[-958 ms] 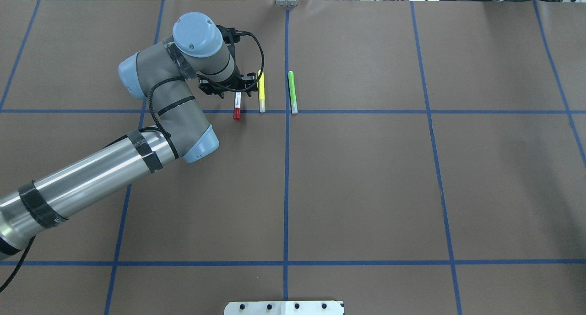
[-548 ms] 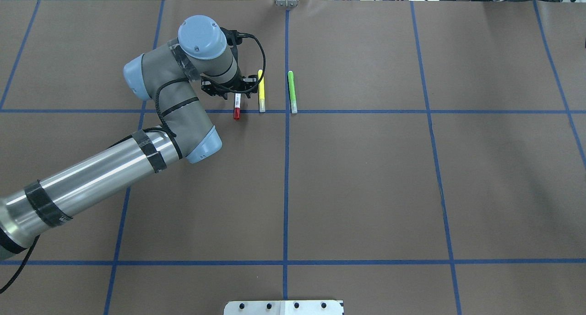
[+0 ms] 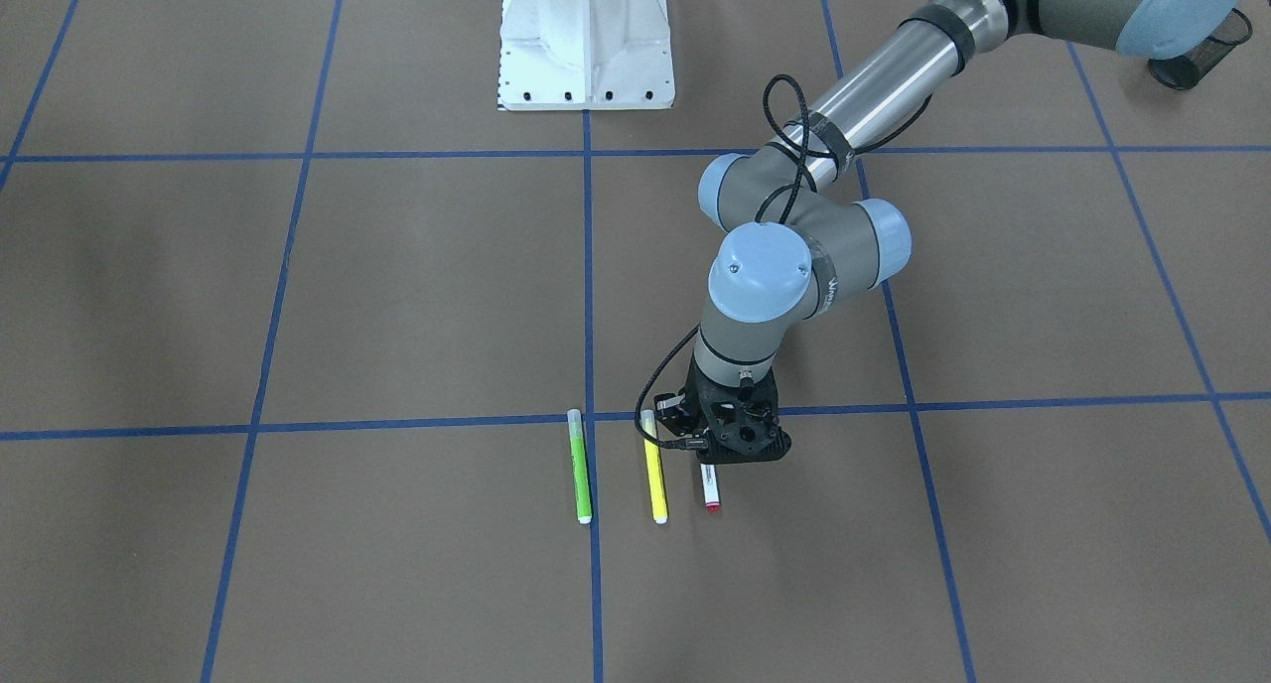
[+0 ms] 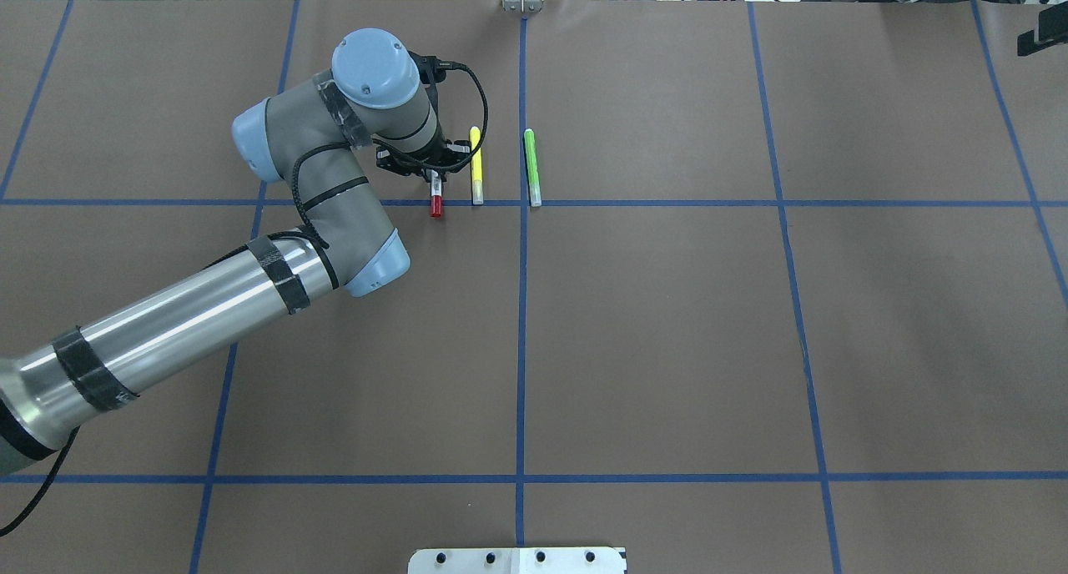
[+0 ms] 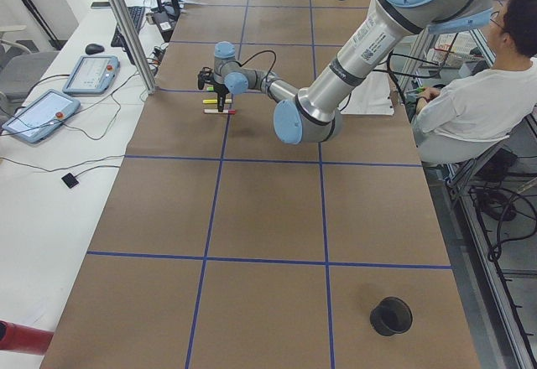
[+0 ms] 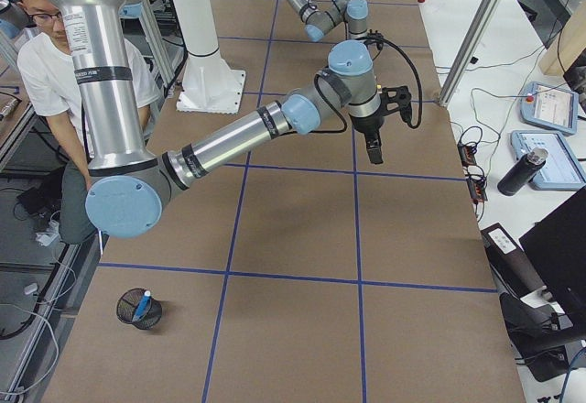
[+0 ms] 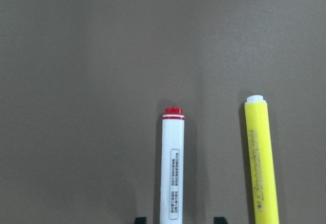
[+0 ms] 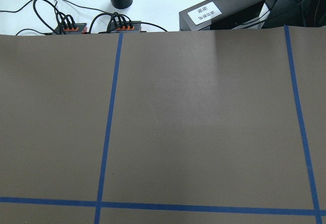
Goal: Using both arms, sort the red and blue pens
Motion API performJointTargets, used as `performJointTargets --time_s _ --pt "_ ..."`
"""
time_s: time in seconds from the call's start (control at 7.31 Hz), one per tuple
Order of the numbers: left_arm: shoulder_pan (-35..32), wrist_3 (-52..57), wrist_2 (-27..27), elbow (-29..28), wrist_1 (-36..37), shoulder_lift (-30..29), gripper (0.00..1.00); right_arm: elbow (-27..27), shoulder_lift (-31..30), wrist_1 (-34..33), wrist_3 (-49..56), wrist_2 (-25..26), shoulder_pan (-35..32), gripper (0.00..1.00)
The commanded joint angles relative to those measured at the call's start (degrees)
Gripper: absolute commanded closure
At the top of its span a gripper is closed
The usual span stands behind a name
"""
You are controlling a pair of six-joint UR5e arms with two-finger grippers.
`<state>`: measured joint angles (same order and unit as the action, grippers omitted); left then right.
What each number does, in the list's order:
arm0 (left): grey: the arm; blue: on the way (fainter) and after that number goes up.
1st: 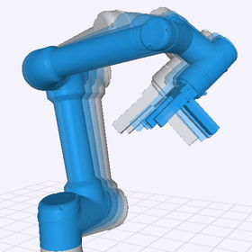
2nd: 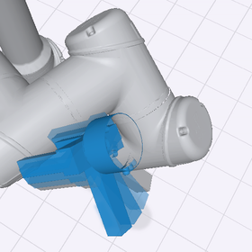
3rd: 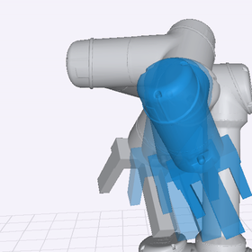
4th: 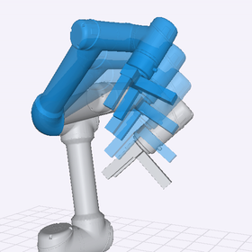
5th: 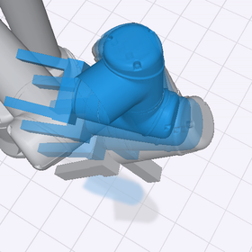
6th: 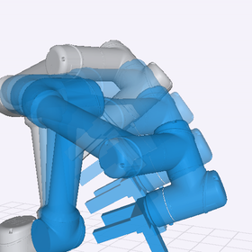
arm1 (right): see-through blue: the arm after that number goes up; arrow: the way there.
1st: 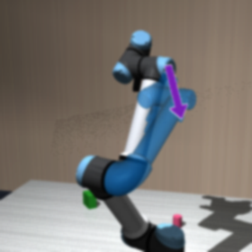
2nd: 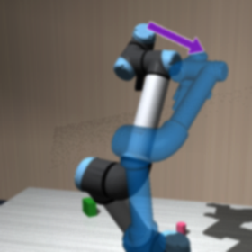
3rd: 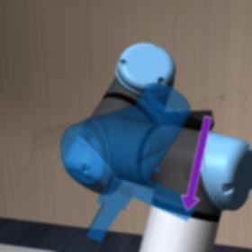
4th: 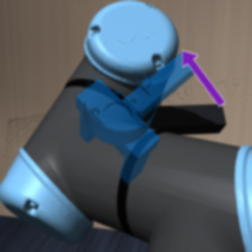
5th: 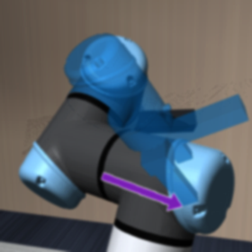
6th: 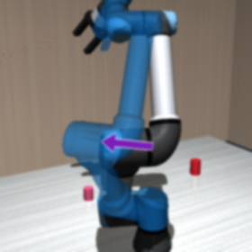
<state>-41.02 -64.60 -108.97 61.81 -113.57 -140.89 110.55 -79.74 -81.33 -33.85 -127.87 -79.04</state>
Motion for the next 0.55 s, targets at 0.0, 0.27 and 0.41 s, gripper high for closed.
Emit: performJointTargets --time_s 0.0,0.27,0.41 --pt "0.3 0.0 0.6 -1.1 0.1 -0.8 0.7 -0.2 2.5 -3.1 0.0 0.0 0.2 0.0" --pt "0.3 0.1 0.9 -1.1 0.2 -0.8 0.7 -0.2 2.6 -3.1 0.0 -0.1 0.3 0.0" --pt "0.4 0.1 1.2 -1.2 0.2 -0.8 0.7 -0.2 2.7 -3.1 0.0 -0.3 0.4 0.0"
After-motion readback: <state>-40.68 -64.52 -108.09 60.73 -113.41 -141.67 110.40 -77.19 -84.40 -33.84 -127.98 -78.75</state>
